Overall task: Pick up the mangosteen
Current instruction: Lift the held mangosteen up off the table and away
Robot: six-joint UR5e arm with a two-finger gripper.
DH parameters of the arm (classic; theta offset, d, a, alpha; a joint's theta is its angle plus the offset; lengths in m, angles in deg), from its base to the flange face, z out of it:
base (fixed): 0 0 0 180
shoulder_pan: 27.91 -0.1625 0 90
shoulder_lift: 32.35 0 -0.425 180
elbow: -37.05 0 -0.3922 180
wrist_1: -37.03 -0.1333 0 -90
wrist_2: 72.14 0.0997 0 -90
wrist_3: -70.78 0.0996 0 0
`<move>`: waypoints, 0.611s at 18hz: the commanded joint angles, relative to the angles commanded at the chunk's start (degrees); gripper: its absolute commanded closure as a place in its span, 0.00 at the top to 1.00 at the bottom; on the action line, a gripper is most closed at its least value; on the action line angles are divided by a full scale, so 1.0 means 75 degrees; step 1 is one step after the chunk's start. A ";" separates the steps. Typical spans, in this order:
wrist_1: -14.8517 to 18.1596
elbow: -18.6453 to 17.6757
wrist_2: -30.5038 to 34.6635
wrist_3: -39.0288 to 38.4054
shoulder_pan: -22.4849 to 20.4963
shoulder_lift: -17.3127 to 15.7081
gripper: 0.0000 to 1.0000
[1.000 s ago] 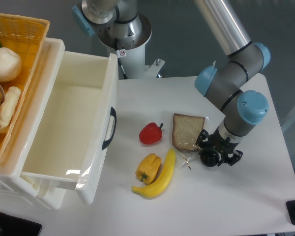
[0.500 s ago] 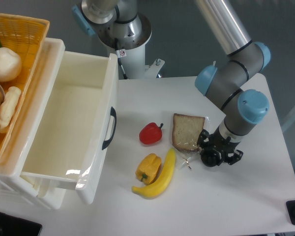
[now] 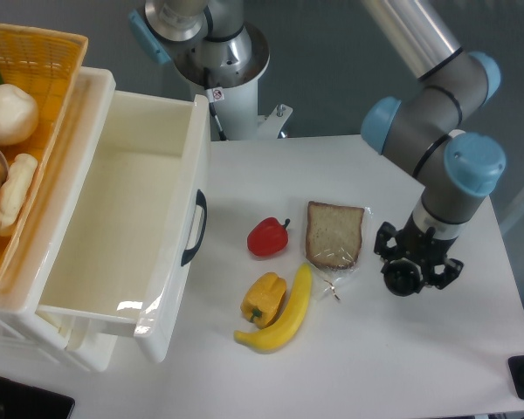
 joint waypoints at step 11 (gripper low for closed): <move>0.1067 0.1159 0.1231 0.0988 -0.0107 -0.0026 0.21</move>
